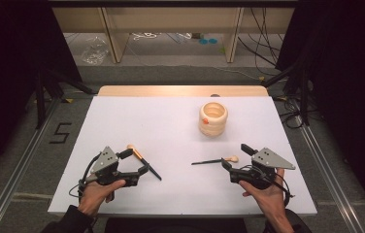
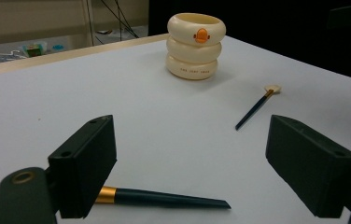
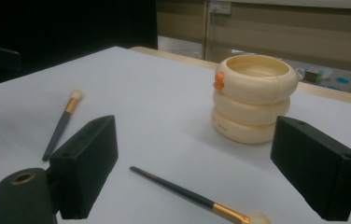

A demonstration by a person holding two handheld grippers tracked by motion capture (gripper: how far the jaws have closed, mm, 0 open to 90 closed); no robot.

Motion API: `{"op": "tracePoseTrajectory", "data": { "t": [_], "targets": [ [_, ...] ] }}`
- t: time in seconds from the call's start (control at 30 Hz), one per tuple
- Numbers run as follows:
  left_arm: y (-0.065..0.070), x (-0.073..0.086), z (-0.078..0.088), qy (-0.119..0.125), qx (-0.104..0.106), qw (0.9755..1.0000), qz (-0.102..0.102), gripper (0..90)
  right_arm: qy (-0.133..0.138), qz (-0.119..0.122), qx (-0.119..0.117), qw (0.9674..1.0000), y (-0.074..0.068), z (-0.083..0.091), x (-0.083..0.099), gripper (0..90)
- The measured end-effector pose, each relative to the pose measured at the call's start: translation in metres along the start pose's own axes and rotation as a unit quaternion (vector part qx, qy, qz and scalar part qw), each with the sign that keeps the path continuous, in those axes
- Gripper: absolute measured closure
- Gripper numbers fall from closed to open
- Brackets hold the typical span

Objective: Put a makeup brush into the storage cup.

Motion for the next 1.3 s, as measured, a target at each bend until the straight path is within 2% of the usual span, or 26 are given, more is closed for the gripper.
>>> {"op": "tracePoseTrajectory", "data": {
  "t": [0.03, 0.07, 0.43, 0.47, 0.53, 0.6, 0.67, 0.7, 0.77, 0.8, 0.83, 0.87, 0.9, 0.93, 0.97, 1.03, 1.07, 1.13, 1.17, 1.2, 1.3],
  "targets": [
    [0.000, 0.000, 0.000, 0.000, 0.000, 1.0000, 0.000, 16.0, 0.000, 0.000, 0.000, 1.0000, 0.000, 0.000, 0.000, 15.6],
    [0.000, 0.001, 0.000, -0.001, -0.004, 0.9999, 0.010, 16.0, -0.002, 0.000, -0.002, 1.0000, 0.000, 0.000, 0.000, 15.7],
    [0.000, 0.001, 0.000, -0.004, -0.002, 0.9999, 0.010, 16.0, -0.020, 0.020, -0.022, 0.9994, -0.007, -0.004, 0.002, 15.8],
    [0.000, 0.001, -0.001, -0.006, 0.001, 1.0000, 0.003, 16.0, -0.030, 0.028, -0.029, 0.9987, -0.009, -0.005, 0.003, 16.8],
    [0.000, 0.002, -0.001, -0.007, 0.001, 1.0000, 0.006, 16.0, -0.030, 0.047, -0.027, 0.9981, -0.008, -0.008, 0.003, 17.5],
    [0.000, 0.002, -0.001, -0.008, 0.002, 0.9999, 0.008, 16.0, -0.041, 0.046, -0.030, 0.9976, -0.007, -0.010, 0.003, 17.4],
    [0.000, 0.002, -0.002, -0.007, 0.007, 0.9999, 0.001, 15.9, -0.040, 0.050, -0.034, 0.9974, -0.005, -0.012, 0.003, 16.4],
    [0.000, 0.002, -0.002, -0.009, 0.003, 1.0000, 0.003, 16.0, -0.047, 0.046, -0.041, 0.9970, -0.006, -0.013, 0.004, 15.6],
    [0.000, 0.002, -0.002, -0.009, 0.003, 1.0000, 0.003, 16.0, -0.059, 0.056, -0.044, 0.9957, -0.002, -0.015, 0.004, 16.0],
    [0.000, 0.002, -0.002, -0.009, 0.001, 0.9999, 0.010, 15.9, -0.060, 0.061, -0.047, 0.9952, -0.001, -0.017, 0.004, 17.6],
    [0.000, 0.002, -0.002, -0.009, 0.001, 0.9999, 0.010, 16.0, -0.060, 0.070, -0.060, 0.9939, 0.000, -0.018, 0.004, 21.9],
    [0.000, 0.003, -0.002, -0.010, 0.001, 0.9999, 0.007, 16.0, -0.060, 0.070, -0.060, 0.9939, 0.000, -0.018, 0.004, 21.9],
    [0.000, 0.003, -0.002, -0.010, 0.001, 0.9999, 0.006, 16.0, -0.073, 0.073, -0.068, 0.9923, 0.001, -0.019, 0.005, 26.1],
    [0.000, 0.003, -0.003, -0.010, 0.000, 0.9999, 0.012, 16.0, -0.084, 0.073, -0.067, 0.9914, 0.007, -0.026, 0.007, 24.7],
    [0.000, 0.003, -0.003, -0.010, 0.000, 0.9999, 0.012, 16.0, -0.084, 0.073, -0.067, 0.9914, 0.007, -0.026, 0.007, 24.7],
    [0.000, 0.003, -0.003, -0.011, 0.001, 0.9999, 0.011, 16.0, -0.102, 0.075, -0.081, 0.9887, 0.009, -0.032, 0.010, 24.9],
    [0.000, 0.003, -0.004, -0.011, 0.007, 0.9999, 0.001, 16.0, -0.112, 0.087, -0.091, 0.9858, 0.011, -0.039, 0.012, 24.9],
    [-0.001, 0.003, -0.004, -0.011, 0.005, 0.9999, 0.006, 16.0, -0.135, 0.092, -0.103, 0.9812, 0.011, -0.043, 0.017, 24.1],
    [-0.001, 0.003, -0.004, -0.011, 0.005, 0.9999, 0.006, 16.0, -0.135, 0.092, -0.103, 0.9812, 0.011, -0.043, 0.017, 24.1],
    [-0.001, 0.003, -0.003, -0.012, -0.002, 0.9998, 0.012, 16.0, -0.156, 0.097, -0.114, 0.9762, 0.011, -0.047, 0.022, 23.5],
    [-0.001, 0.003, -0.003, -0.011, -0.001, 0.9998, 0.014, 16.0, -0.176, 0.113, -0.126, 0.9698, 0.011, -0.053, 0.027, 22.6]
  ]
}}
Point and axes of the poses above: each handheld gripper's, and its own axes: z roughly backward along the jaws, x roughly out of its underside, y roughly to its right, the point moved 9 cm from there along -z, roughly forward along the jaws, and after that the axes turned 9 degrees about z, right-handed, at the moved point
